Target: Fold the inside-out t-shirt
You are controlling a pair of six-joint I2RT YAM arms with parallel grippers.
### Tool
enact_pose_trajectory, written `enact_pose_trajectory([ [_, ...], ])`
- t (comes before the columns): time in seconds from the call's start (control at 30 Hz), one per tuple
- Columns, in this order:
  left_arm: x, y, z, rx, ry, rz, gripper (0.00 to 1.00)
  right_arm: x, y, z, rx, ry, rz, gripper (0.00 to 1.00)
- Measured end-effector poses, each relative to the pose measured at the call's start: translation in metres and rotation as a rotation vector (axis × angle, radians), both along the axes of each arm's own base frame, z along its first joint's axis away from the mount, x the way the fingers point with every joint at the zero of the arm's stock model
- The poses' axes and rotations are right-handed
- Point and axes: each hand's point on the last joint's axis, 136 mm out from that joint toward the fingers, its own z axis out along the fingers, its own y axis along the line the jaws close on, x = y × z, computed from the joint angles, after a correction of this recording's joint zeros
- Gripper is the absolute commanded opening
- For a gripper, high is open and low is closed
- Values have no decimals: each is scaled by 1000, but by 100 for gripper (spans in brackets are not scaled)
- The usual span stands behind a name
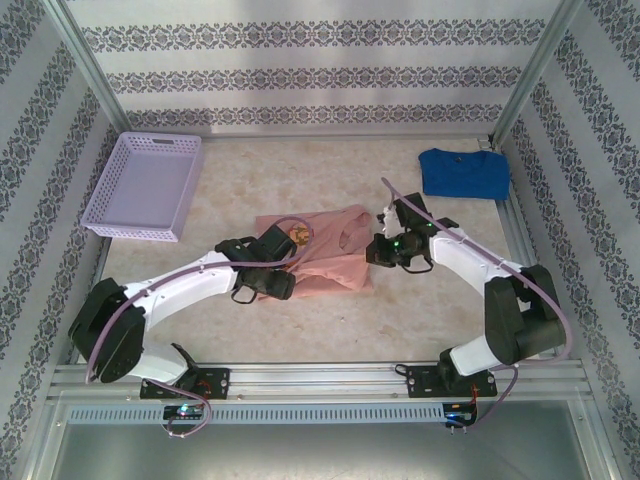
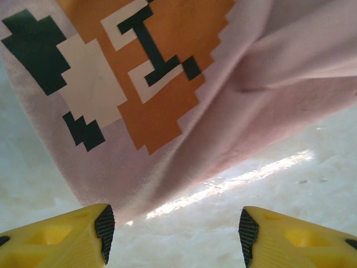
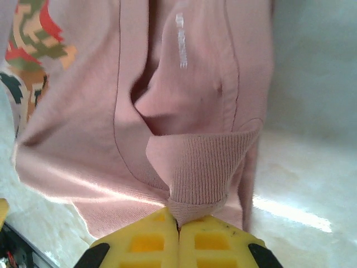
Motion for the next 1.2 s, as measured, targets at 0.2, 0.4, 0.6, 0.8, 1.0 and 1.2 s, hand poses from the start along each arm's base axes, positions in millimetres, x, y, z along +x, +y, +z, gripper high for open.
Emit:
enact_pose_trajectory([
  [0.2, -2, 6, -9, 45, 24, 4, 63, 15, -8, 3, -51, -4, 20, 26],
  [0.4, -3, 8, -3, 39, 10, 2, 63, 7, -14, -2, -95, 24, 37, 43],
  [0.6, -1, 6, 9, 15, -21, -8, 63, -29, -5, -3, -70, 17, 53, 51],
  [0.8, 2, 4, 13, 8, -32, -11, 63, -64, 7, -32, -66, 97, 60, 55],
  [1.0, 2, 4, 13, 8, -32, -10, 63, -62, 20, -40, -40, 96, 52, 32],
  [1.2, 3, 6, 13, 13, -37, -5, 63, -55, 19, -38, -56, 80, 52, 9],
])
